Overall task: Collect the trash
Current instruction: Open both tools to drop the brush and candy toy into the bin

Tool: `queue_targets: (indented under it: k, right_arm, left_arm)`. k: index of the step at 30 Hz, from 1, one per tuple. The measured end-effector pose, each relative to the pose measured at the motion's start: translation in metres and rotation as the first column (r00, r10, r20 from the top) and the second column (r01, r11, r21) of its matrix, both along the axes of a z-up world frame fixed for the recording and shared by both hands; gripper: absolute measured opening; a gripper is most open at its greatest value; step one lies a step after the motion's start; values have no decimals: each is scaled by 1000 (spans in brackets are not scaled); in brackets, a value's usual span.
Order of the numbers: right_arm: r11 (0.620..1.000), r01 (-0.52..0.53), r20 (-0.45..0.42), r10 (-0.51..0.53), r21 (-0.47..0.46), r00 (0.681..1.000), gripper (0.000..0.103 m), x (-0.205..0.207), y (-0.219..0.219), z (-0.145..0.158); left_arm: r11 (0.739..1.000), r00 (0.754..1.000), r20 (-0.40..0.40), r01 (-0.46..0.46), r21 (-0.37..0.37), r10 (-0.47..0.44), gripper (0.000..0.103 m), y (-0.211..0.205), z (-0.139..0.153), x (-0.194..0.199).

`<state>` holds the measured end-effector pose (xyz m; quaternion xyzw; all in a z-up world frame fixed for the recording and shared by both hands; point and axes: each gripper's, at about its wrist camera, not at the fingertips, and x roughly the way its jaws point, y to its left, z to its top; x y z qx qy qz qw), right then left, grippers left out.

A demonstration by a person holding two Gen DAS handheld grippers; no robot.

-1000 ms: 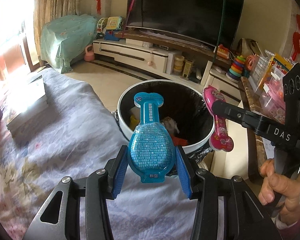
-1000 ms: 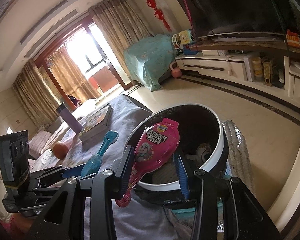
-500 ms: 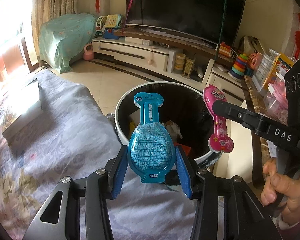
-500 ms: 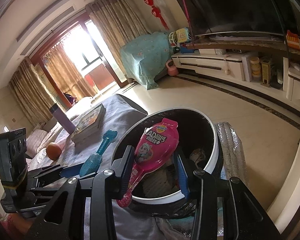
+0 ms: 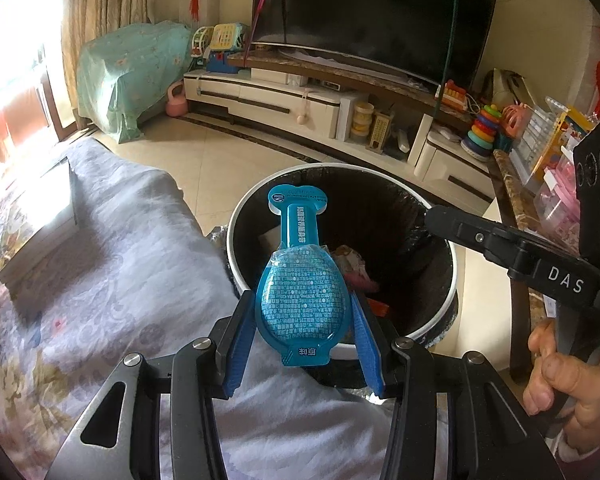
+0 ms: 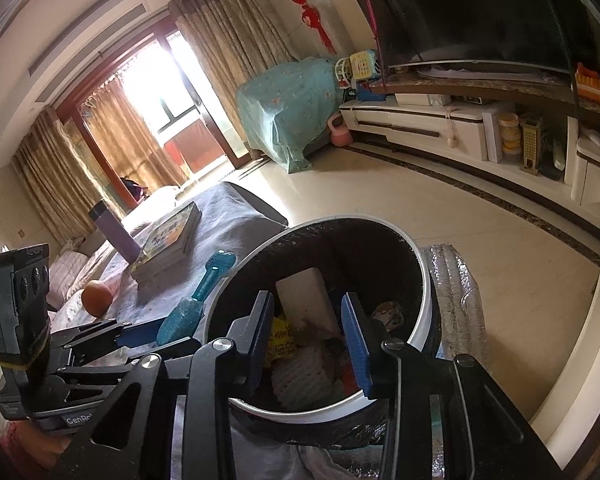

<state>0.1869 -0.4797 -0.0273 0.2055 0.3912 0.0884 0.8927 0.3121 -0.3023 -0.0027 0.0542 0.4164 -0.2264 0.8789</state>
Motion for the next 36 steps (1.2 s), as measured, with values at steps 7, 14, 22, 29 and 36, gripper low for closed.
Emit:
queue_targets:
  k: [7, 14, 22, 29, 36]
  right_arm:
    - [1000, 14, 7, -14, 4, 1000, 36, -2, -1, 3]
    - [999, 44, 22, -44, 22, 999, 39, -13, -7, 9]
    - [996, 69, 38, -71, 58, 997, 45, -30, -7, 16]
    - [994, 57, 48, -61, 88, 997, 86, -49, 14, 18]
    - [990, 60, 35, -64, 125, 997, 94, -67, 33, 16]
  left_arm:
    - [1000, 1000, -9, 9, 1, -9, 46, -8, -2, 7]
    - [1000, 1000, -18, 2, 17, -2, 60, -16, -3, 9]
    - [999, 999, -10, -36, -34, 36, 60, 5, 0, -9]
    - [989, 995, -24, -101, -107, 99, 64, 45, -4, -45]
    - [970, 985, -39, -170, -175, 166, 67, 91, -10, -88]
